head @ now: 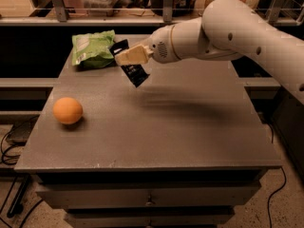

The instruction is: Move rxbar blueberry near green rice chip bag

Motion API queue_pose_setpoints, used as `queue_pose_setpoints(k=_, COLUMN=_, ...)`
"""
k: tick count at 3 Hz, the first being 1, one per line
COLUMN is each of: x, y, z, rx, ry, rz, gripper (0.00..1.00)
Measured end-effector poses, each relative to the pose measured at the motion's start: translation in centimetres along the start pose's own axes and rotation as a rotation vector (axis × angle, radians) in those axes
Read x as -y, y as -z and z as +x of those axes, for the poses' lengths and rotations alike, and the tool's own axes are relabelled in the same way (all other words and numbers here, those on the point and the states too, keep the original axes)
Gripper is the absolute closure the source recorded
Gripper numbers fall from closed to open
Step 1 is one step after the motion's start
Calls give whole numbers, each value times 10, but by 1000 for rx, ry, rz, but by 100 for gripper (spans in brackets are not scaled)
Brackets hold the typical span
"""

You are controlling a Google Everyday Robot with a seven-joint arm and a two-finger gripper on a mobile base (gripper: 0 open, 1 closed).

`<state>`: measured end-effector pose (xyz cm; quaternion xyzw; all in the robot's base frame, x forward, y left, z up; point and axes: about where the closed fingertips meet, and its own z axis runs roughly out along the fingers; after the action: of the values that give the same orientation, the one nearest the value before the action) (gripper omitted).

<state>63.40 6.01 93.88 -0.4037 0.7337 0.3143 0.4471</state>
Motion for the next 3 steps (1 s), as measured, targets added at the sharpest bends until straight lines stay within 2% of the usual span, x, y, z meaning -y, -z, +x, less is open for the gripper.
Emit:
queue_pose_setpoints(k=1, x=8, y=-5, z=-2, rx=28, ry=1, rz=39, gripper=100)
queue_pose_setpoints(k=2, x=32, y=-19, z=-11, rx=89, ry=16, rz=89, gripper=100)
queue_pose_setpoints(k=3, x=62, y=-34, z=-19, rx=121, ry=32, rz=135, gripper=100)
